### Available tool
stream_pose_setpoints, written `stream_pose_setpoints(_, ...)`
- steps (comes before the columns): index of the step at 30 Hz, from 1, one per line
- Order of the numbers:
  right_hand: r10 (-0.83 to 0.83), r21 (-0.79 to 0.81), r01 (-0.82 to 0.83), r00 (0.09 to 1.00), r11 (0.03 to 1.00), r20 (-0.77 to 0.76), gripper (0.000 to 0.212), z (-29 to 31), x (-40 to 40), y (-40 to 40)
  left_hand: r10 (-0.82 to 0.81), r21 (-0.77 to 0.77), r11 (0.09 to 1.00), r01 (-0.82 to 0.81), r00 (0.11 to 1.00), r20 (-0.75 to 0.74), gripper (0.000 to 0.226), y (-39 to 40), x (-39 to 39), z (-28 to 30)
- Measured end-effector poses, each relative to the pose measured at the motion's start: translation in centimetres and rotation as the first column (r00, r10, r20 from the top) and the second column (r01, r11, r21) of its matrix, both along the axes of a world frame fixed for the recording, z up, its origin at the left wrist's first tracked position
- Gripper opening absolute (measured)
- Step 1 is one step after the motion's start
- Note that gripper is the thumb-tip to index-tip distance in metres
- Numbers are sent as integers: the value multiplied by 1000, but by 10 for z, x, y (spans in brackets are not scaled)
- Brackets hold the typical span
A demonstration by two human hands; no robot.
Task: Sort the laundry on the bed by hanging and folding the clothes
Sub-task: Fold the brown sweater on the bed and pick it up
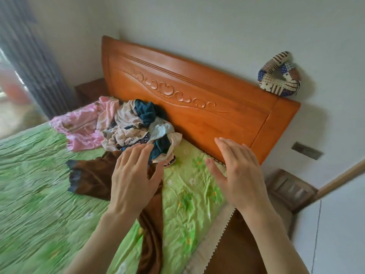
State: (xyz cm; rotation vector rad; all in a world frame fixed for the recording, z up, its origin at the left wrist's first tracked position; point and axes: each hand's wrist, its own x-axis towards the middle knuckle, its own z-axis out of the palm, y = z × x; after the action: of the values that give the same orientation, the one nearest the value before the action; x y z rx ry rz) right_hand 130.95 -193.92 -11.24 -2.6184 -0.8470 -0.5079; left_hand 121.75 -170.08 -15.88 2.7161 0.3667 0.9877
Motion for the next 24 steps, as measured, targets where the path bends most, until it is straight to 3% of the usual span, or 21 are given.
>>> stream_pose_setpoints(9,207,-23,-209,977,978,-58,64,-36,36,96,227,-30,973,-230,969,-93,49,51,-14,-48)
stream_pose_setpoints(19,380,13,-385,906,923,-184,60,-90,115,180,407,-56,903,-426,889,-210,44,91,28,-81)
stream_pose_setpoints(24,422,52,-424,870,904,-256,56,-137,166,215,420,-20,896,-444,860,-290,44,118,76,-103)
